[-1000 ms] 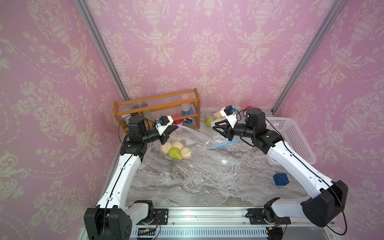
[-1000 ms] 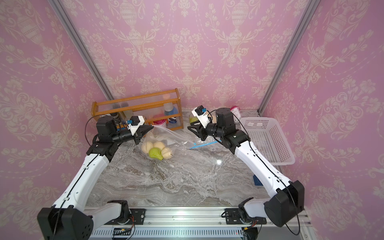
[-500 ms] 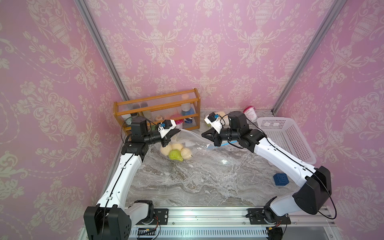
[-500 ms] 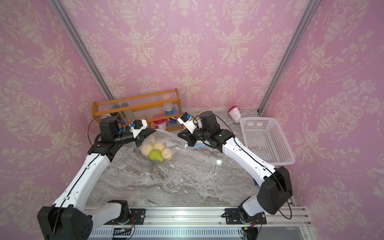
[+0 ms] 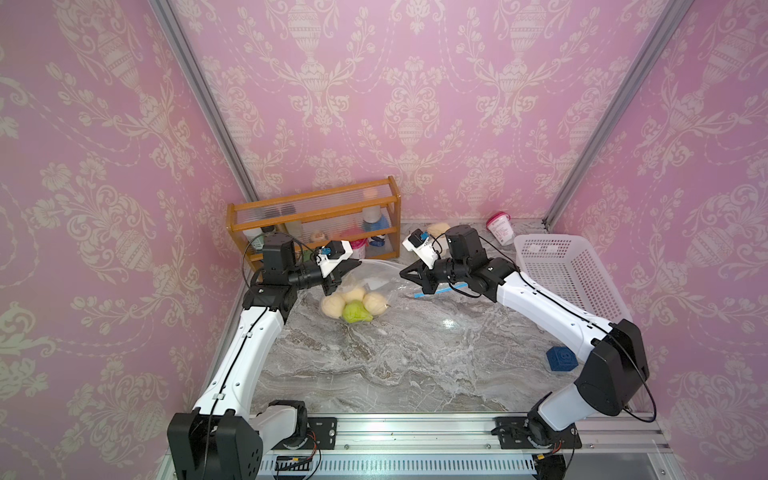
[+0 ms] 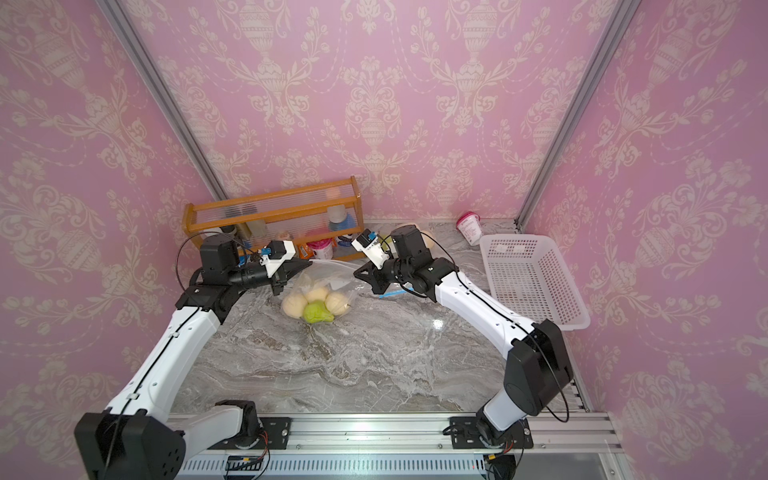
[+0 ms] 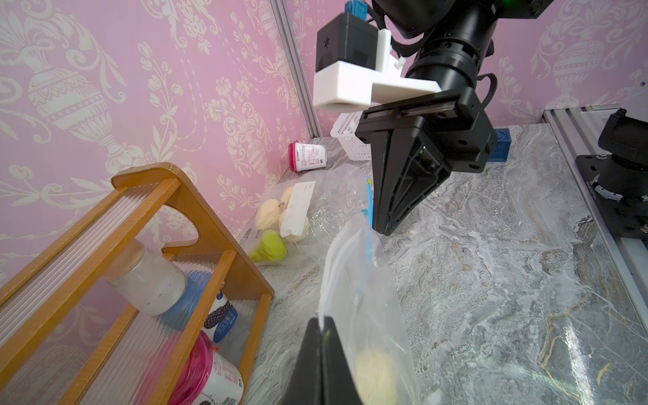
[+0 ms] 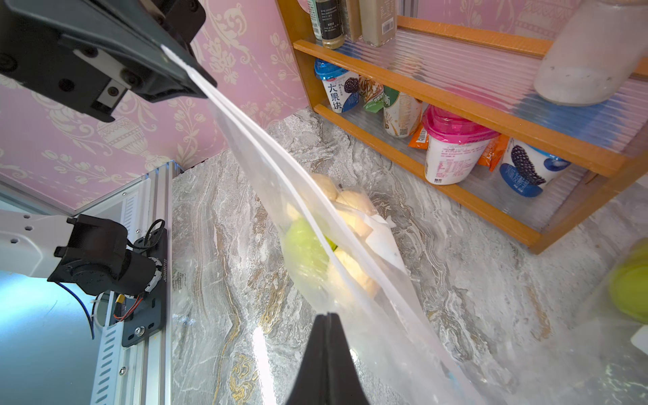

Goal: Open the zip-top bag and take out the pear
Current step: Open the zipper of the food storage bag at the center of the board.

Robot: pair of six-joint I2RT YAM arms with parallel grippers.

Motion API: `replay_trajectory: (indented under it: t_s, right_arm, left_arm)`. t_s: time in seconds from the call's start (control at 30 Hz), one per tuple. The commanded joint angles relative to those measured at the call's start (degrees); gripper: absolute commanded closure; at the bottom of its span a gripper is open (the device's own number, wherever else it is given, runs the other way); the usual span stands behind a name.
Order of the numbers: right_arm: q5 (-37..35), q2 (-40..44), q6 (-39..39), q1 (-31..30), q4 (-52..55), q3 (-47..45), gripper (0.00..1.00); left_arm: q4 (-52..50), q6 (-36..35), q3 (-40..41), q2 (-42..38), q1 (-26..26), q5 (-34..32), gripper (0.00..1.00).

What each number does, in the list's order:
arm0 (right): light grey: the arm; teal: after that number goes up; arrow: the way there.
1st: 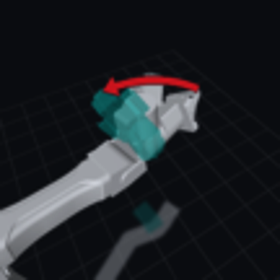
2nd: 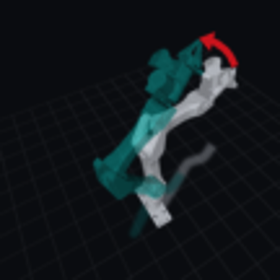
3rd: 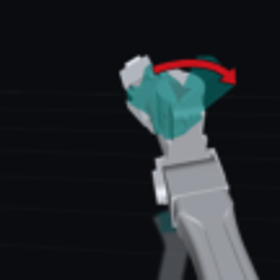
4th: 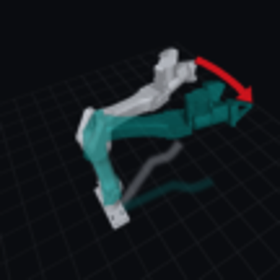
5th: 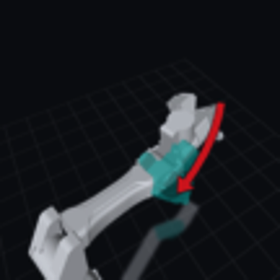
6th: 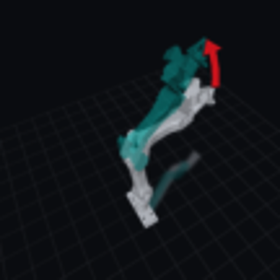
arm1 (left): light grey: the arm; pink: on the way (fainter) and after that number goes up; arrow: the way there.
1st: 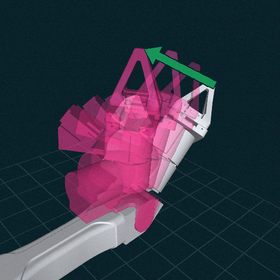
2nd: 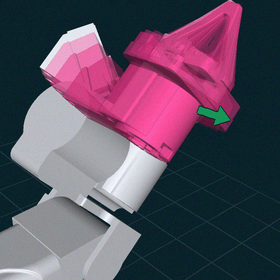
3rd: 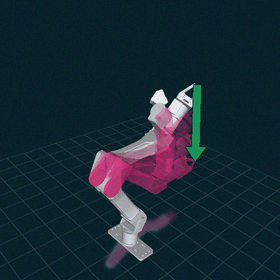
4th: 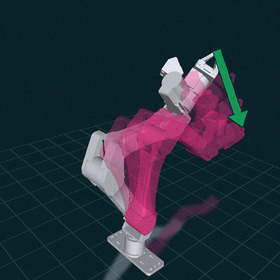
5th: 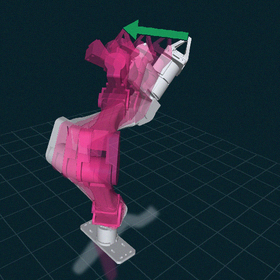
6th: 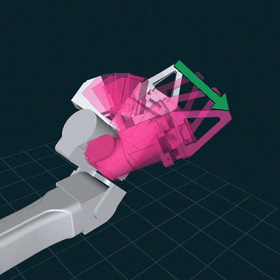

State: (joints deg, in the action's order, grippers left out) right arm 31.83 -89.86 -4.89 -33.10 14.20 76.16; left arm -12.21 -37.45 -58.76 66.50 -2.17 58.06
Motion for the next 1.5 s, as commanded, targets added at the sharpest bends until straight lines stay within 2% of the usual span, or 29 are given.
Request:
replay_trajectory:
  t_s: [0.0, 0.47, 0.87, 1.2, 1.4, 1.43, 1.47]
  right_arm:
    - [-1.67, 1.51, -1.11, 0.05, -1.39, 1.0, 1.0]
    - [-2.65, -3.22, -4.07, 2.25, -0.93, 5.22, 1.0]
    - [-1.61, -4.6, -4.88, 2.28, -1.61, 3.17, 1.0]
    - [1.93, -7.67, -4.73, 1.77, -3.29, 3.0, 1.0]
    - [7.24, -8.18, -6.68, 1.07, -4.38, 1.27, 1.0]
    - [8.21, -8.62, -7.28, 0.82, -3.94, 1.52, 0.95]
    - [8.89, -9.1, -7.89, 0.57, -3.37, 1.98, 0.83]
  left_arm:
    - [-1.99, -1.75, -0.92, 0.12, -0.55, 1.54, 1.0]
    - [-3.26, -2.7, -0.98, -0.14, -0.55, 2.19, 1.0]
    - [-3.35, -2.76, -1.09, -0.14, -0.56, 2.4, 1.0]
    - [-3.61, -3.0, -1.0, -0.16, -0.55, 2.9, 1.0]
    - [-3.19, -2.55, -0.82, 0.3, -0.64, 3.52, 1.0]
    - [-3.24, -2.49, -0.84, 0.46, -0.64, 3.9, 1.0]
    - [-3.54, -2.63, -0.98, 0.6, -0.79, 4.35, 1.0]
